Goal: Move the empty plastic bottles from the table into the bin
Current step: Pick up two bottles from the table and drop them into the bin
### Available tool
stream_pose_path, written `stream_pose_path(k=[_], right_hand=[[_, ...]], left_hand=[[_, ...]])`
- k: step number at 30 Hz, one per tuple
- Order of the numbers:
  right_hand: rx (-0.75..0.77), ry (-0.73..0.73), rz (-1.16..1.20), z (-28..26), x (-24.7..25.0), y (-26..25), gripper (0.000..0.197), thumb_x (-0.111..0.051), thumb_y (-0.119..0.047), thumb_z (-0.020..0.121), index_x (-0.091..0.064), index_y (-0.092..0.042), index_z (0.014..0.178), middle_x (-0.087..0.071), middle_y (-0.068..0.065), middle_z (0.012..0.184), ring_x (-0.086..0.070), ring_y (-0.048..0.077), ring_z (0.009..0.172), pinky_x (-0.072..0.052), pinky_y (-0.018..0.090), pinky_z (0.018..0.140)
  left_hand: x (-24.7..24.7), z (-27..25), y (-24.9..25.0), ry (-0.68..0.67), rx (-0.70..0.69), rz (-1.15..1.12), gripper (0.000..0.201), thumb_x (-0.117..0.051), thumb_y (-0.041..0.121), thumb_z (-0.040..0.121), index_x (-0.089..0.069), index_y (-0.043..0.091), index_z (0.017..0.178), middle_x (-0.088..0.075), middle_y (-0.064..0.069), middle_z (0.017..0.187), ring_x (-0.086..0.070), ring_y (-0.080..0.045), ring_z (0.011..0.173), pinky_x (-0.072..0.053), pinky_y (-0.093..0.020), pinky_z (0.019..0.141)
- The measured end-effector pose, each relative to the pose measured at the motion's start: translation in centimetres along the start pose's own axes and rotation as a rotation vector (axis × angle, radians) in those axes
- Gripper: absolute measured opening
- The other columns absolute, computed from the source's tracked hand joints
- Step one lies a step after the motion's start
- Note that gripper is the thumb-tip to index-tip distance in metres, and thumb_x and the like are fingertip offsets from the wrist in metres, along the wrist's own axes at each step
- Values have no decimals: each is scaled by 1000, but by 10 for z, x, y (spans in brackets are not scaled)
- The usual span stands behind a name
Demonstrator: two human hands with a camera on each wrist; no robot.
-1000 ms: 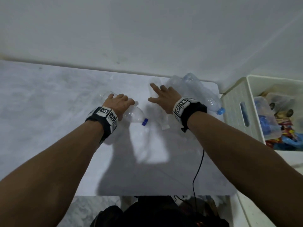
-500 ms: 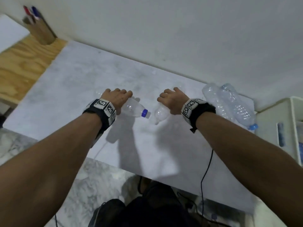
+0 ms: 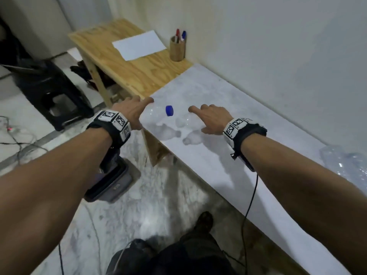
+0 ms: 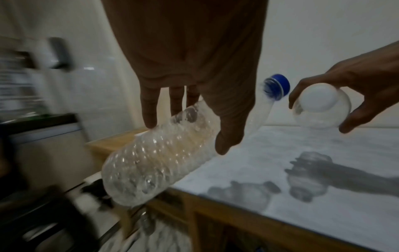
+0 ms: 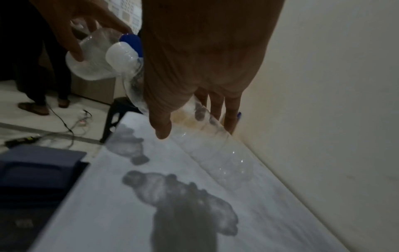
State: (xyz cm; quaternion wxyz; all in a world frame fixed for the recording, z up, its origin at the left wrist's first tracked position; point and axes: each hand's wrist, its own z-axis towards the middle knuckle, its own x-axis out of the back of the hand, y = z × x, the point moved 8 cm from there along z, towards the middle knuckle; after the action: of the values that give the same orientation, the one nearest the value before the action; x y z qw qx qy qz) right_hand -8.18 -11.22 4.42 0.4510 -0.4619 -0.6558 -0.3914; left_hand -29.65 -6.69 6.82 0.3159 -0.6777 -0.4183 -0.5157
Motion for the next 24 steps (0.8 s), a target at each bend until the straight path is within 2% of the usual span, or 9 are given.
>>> stream_pose_path(k=[2, 4, 8, 10, 13, 17, 20, 22, 24], right_hand=[[42, 13, 37, 22, 12, -44, 69, -73, -29, 81, -31, -26, 137, -57, 13, 113, -60, 36, 94, -44, 39, 66], [78, 40, 97, 44, 24, -90, 70, -75, -34, 81, -33, -23, 136, -55, 13, 118, -61, 37, 94, -45, 40, 68], [172, 120, 200, 81, 40, -182, 69, -75, -29, 77, -37, -14, 133, -44, 12, 131, -62, 41, 88, -45, 39, 63], [215, 121, 245, 98, 41, -223, 69, -75, -29, 76, -35, -12, 130, -45, 12, 130, -62, 41, 88, -45, 40, 63], [307, 104, 334, 122, 37, -277, 76, -77, -28, 75, -29, -14, 133, -48, 14, 132, -63, 41, 94, -49, 41, 68], [423, -4, 441, 159, 7, -333, 82, -74, -27, 74, -25, -25, 139, -52, 14, 134, -61, 36, 107, -53, 45, 81], [468, -74, 476, 191, -28, -365, 81, -70, -21, 71, -24, -31, 137, -55, 11, 131, -61, 36, 111, -54, 44, 81], [473, -115, 519, 212, -52, -380, 76, -67, -19, 72, -26, -32, 134, -55, 9, 129, -61, 34, 106, -52, 38, 78], [480, -80, 594, 231, -75, -393, 64, -67, -18, 75, -31, -30, 127, -60, 6, 113, -65, 32, 89, -48, 30, 66]], left_hand=[[-6, -31, -47, 18, 93, -51, 88, -76, 24, 68, -23, 34, 137, -46, -10, 128, -55, -35, 108, -48, -41, 69], [-16, -62, -91, 32, 194, -114, 89, -78, 26, 67, -24, 34, 138, -47, -10, 129, -56, -35, 107, -51, -46, 76], [-44, -115, -167, 68, 364, -275, 93, -81, 26, 66, -23, 27, 139, -46, -15, 131, -55, -40, 111, -48, -48, 81], [-60, -136, -198, 112, 446, -367, 92, -83, 24, 64, -27, 19, 136, -48, -17, 129, -56, -41, 110, -47, -45, 81], [-89, -159, -232, 182, 565, -546, 90, -84, 20, 59, -30, 14, 132, -50, -17, 130, -56, -40, 112, -49, -49, 91], [-135, -169, -259, 205, 646, -678, 98, -86, 16, 61, -24, 22, 137, -53, -22, 123, -57, -40, 108, -49, -48, 89], [-175, -166, -275, 210, 709, -748, 98, -85, 19, 64, -24, 26, 140, -54, -21, 120, -56, -39, 109, -46, -44, 87], [-201, -159, -288, 248, 761, -825, 95, -84, 22, 65, -26, 25, 140, -54, -19, 121, -54, -36, 112, -45, -42, 89], [-230, -150, -298, 293, 823, -931, 92, -83, 24, 66, -27, 24, 139, -53, -17, 121, -53, -32, 110, -44, -42, 90]])
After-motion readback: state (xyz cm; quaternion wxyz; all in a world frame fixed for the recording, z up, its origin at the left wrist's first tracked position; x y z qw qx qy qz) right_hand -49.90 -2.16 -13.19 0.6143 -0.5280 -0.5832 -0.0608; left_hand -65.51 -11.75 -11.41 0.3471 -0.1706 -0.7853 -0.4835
